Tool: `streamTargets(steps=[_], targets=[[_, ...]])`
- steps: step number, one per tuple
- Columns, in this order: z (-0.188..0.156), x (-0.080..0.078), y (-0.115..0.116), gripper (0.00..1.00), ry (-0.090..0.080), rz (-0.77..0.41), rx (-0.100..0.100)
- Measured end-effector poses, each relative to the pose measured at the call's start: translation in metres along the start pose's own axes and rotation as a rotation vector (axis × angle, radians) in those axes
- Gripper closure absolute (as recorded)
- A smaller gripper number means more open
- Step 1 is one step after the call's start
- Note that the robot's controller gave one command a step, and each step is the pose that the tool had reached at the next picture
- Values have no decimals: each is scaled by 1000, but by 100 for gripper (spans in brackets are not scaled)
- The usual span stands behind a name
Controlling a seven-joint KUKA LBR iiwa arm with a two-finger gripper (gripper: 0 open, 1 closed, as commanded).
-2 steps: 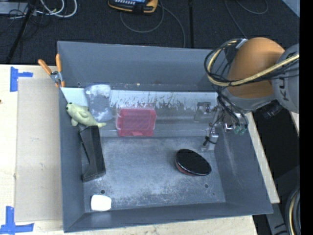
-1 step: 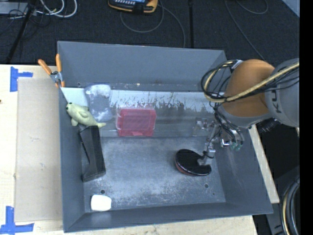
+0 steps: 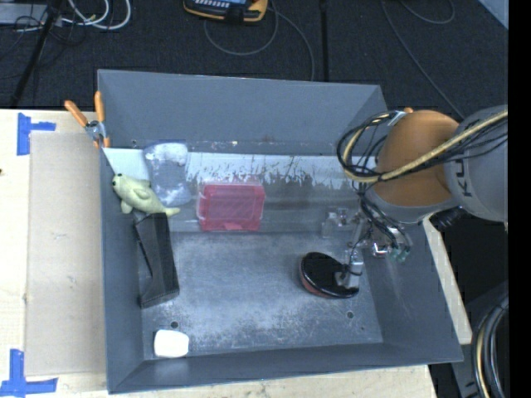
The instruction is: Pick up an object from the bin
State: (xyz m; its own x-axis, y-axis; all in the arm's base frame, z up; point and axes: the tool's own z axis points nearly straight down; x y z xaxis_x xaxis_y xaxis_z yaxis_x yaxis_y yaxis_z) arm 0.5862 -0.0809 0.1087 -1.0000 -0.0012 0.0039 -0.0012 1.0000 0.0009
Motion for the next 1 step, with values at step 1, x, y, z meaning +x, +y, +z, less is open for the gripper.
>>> streamTargets(steps=[1], targets=[[4,2,2,0,6,-21,0]])
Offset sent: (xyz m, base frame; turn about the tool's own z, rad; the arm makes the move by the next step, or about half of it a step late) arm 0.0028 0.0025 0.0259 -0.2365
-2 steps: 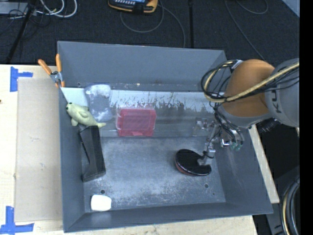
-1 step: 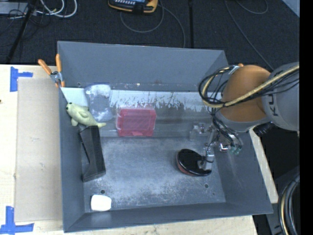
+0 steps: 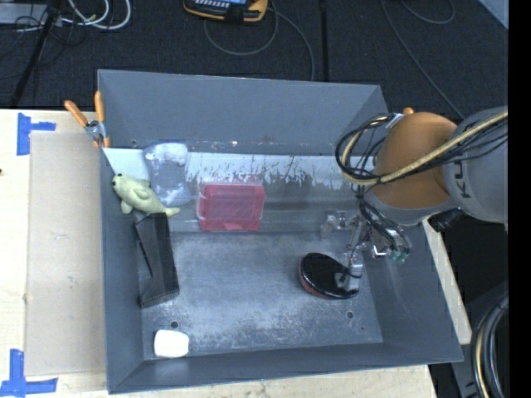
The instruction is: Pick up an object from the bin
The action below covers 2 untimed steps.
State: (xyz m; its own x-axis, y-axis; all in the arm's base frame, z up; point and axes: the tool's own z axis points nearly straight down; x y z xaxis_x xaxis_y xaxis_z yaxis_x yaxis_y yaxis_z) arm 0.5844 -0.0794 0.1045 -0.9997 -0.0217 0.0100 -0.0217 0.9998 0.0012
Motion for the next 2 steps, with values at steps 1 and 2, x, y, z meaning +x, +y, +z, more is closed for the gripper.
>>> streamTargets(steps=[1,2], targets=[[-47,-4,14,0,-12,65,-1],[-13,-7,11,0,-9,58,0]])
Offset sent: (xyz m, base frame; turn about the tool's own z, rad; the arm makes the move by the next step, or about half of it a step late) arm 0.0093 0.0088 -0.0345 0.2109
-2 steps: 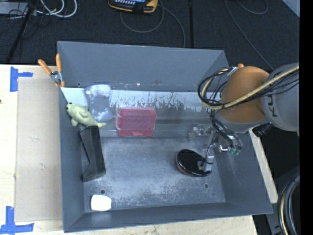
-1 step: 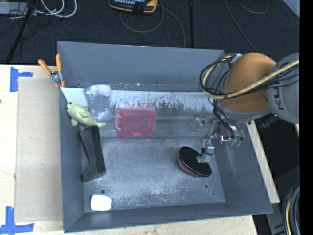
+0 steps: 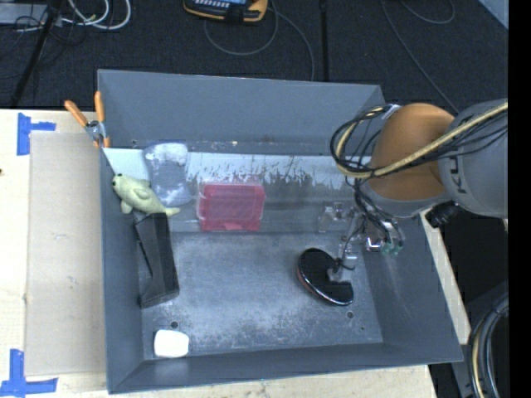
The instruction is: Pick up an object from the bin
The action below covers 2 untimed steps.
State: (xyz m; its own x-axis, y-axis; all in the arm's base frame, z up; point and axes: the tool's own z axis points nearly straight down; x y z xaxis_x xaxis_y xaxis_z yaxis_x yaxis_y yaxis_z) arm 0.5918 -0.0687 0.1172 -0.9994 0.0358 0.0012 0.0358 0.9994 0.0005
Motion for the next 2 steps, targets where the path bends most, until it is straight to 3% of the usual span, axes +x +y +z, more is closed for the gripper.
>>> streamTargets(steps=[1,2], targets=[[22,4,-7,0,5,146,-2],[38,7,-4,0,2,86,1]])
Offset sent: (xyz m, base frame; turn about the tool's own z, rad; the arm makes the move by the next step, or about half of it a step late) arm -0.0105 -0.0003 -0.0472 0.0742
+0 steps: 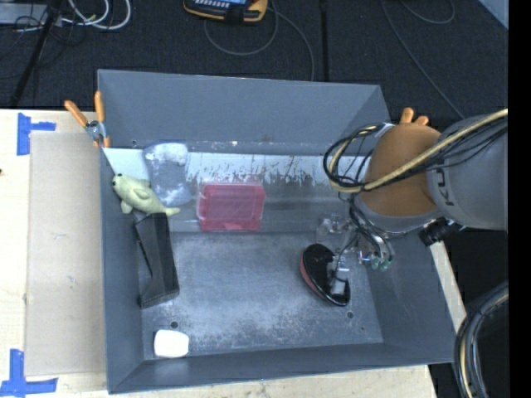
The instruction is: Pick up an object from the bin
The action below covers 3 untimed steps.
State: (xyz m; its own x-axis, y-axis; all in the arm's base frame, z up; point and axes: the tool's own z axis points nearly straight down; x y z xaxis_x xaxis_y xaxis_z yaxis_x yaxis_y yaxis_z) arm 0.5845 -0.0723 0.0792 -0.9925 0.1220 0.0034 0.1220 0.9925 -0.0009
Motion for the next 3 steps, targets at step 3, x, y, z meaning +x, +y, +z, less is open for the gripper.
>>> streamTargets(steps=[3], targets=[[2,6,4,100,2,55,-2]])
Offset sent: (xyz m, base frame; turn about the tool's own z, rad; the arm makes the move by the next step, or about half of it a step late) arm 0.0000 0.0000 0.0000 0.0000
